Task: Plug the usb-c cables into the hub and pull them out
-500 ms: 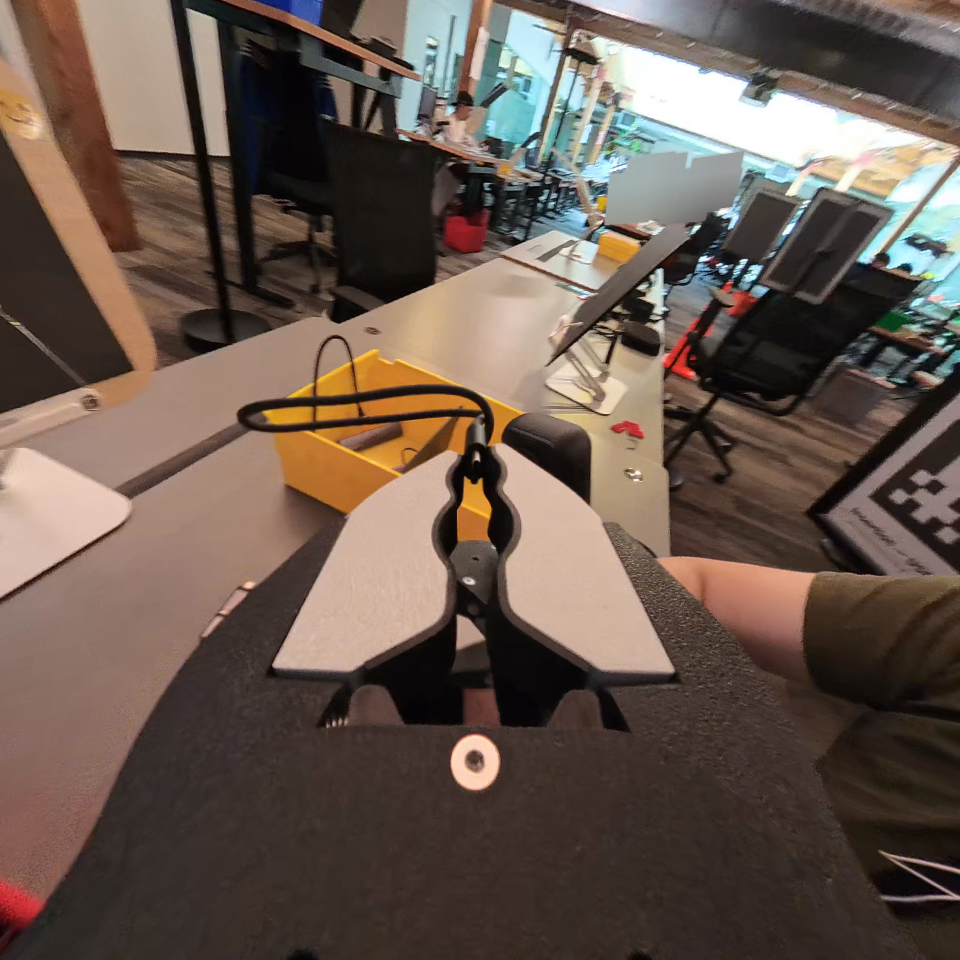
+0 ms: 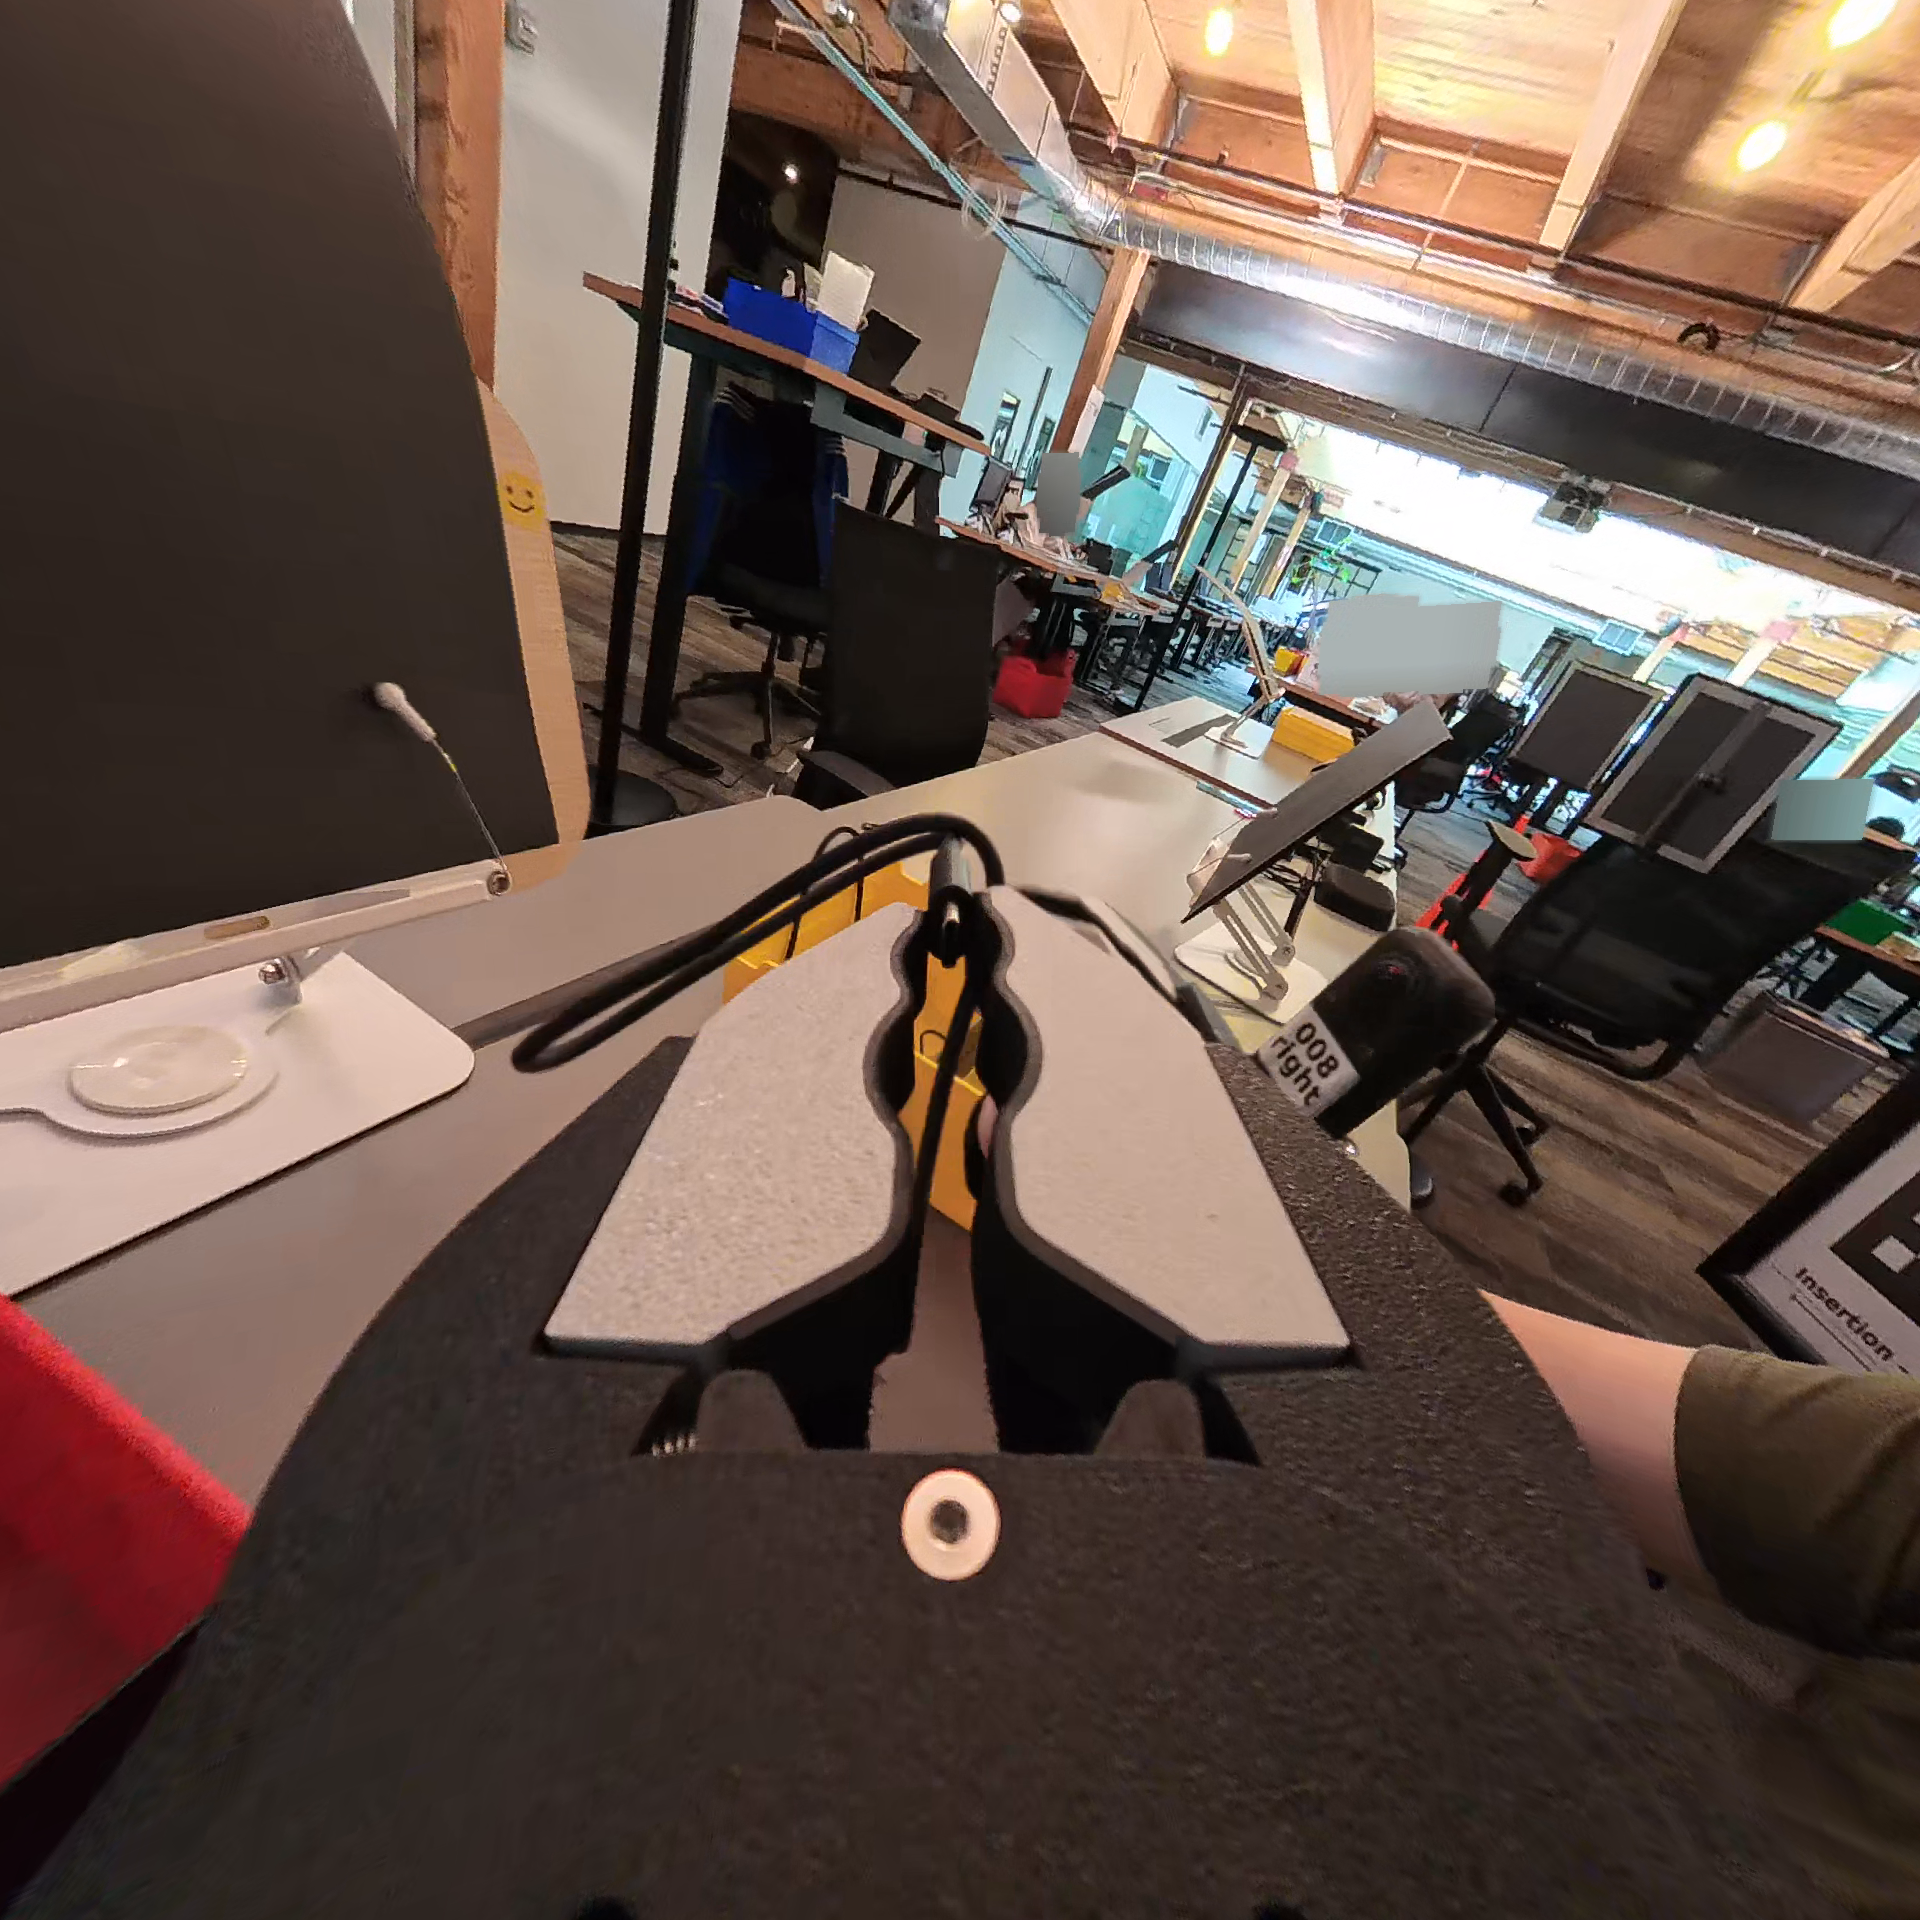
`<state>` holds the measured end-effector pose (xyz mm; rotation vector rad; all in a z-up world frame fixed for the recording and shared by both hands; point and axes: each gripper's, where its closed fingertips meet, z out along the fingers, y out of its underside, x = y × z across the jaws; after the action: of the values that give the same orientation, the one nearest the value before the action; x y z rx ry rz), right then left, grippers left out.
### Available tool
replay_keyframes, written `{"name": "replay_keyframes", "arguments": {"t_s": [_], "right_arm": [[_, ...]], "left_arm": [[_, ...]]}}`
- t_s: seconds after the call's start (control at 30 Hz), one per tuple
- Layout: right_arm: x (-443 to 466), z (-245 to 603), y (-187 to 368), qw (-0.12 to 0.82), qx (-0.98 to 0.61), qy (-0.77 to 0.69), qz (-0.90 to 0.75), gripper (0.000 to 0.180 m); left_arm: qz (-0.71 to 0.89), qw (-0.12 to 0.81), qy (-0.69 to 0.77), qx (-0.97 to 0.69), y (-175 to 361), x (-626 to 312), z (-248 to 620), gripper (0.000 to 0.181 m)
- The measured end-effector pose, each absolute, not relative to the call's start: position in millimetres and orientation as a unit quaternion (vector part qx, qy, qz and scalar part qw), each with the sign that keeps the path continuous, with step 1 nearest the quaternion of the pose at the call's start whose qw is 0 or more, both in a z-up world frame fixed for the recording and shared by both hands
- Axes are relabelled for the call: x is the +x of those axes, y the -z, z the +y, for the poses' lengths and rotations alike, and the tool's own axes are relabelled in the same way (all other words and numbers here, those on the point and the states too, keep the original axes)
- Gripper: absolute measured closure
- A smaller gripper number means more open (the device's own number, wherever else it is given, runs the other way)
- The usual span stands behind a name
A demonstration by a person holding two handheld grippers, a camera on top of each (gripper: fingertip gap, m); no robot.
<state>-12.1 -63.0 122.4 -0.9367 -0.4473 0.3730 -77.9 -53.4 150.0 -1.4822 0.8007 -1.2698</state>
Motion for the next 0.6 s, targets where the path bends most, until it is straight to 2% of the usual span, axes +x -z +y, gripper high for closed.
{"name": "replay_keyframes", "arguments": {"t_s": [0.13,0.17,0.27,0.3,0.33,0.6], "right_arm": [[-34.0,-56.6,-117.4,0.795,-0.512,-0.217,-0.241,0.138],[-33.9,-50.4,-113.6,0.778,-0.541,-0.230,-0.223,0.136],[-45.1,-43.8,-99.6,0.719,-0.594,-0.289,-0.214,0.138],[-48.1,-45.6,-97.7,0.705,-0.601,-0.307,-0.221,0.161],[-51.0,-51.7,-100.2,0.692,-0.596,-0.327,-0.242,0.173],[30.5,-69.1,-155.2,0.627,-0.598,-0.454,-0.207,0.175]], "left_arm": [[0.341,0.505,0.499,-0.616,-148.2,-76.8,-54.1,0.175],[0.345,0.506,0.497,-0.615,-148.2,-75.8,-55.6,0.175],[0.361,0.500,0.494,-0.613,-146.6,-70.7,-62.0,0.175],[0.369,0.497,0.490,-0.614,-144.3,-68.2,-63.7,0.175],[0.378,0.494,0.482,-0.617,-141.2,-65.7,-64.6,0.175],[0.498,0.447,0.402,-0.624,-108.6,-63.9,-76.8,0.175]]}}
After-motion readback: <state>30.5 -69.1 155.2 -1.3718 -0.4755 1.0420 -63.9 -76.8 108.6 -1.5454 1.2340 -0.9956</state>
